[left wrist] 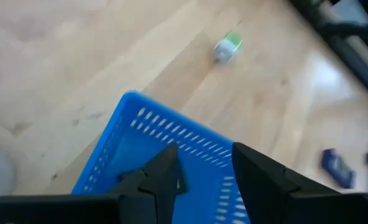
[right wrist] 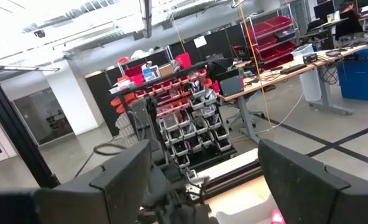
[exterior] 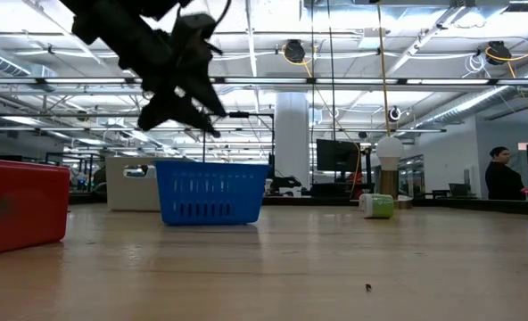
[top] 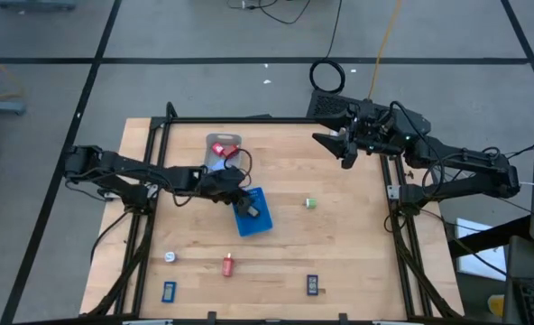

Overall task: Pick & Place Office items
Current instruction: Put the green charger adapter into the gray bin

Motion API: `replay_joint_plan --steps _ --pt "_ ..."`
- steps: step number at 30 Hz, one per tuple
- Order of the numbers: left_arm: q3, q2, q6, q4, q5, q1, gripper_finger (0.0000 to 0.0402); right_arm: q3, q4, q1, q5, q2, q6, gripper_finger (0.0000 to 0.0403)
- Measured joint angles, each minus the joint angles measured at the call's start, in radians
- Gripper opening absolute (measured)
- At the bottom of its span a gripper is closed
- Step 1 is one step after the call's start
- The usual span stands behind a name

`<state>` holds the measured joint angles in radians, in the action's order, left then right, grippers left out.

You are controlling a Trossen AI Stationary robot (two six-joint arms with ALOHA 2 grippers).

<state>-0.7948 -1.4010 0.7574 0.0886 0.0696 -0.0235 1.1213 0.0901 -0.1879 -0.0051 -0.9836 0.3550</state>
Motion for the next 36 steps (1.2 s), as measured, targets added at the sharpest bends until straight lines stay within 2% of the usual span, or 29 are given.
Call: replay_joint_plan --steps 11,20,26,36 --pt "-0.001 0.228 0.016 0.016 0.062 0.0 0.0152 0.0 -0.093 0.0 -0.06 -0.003 0.014 0.029" --pt "0.0 0.375 -0.035 -0.105 0.064 -0.005 0.0152 0.0 -0.242 0.0 -0.153 -0.025 0.008 0.029" --pt "-0.002 0.376 -0.071 -0.192 0.062 -0.005 0.0152 -0.001 -0.387 0.0 -0.157 -0.05 -0.024 0.029" --pt "-0.002 0.357 -0.025 -0.282 0.018 -0.005 0.0152 0.0 -0.504 0.0 -0.155 -0.1 -0.066 0.029"
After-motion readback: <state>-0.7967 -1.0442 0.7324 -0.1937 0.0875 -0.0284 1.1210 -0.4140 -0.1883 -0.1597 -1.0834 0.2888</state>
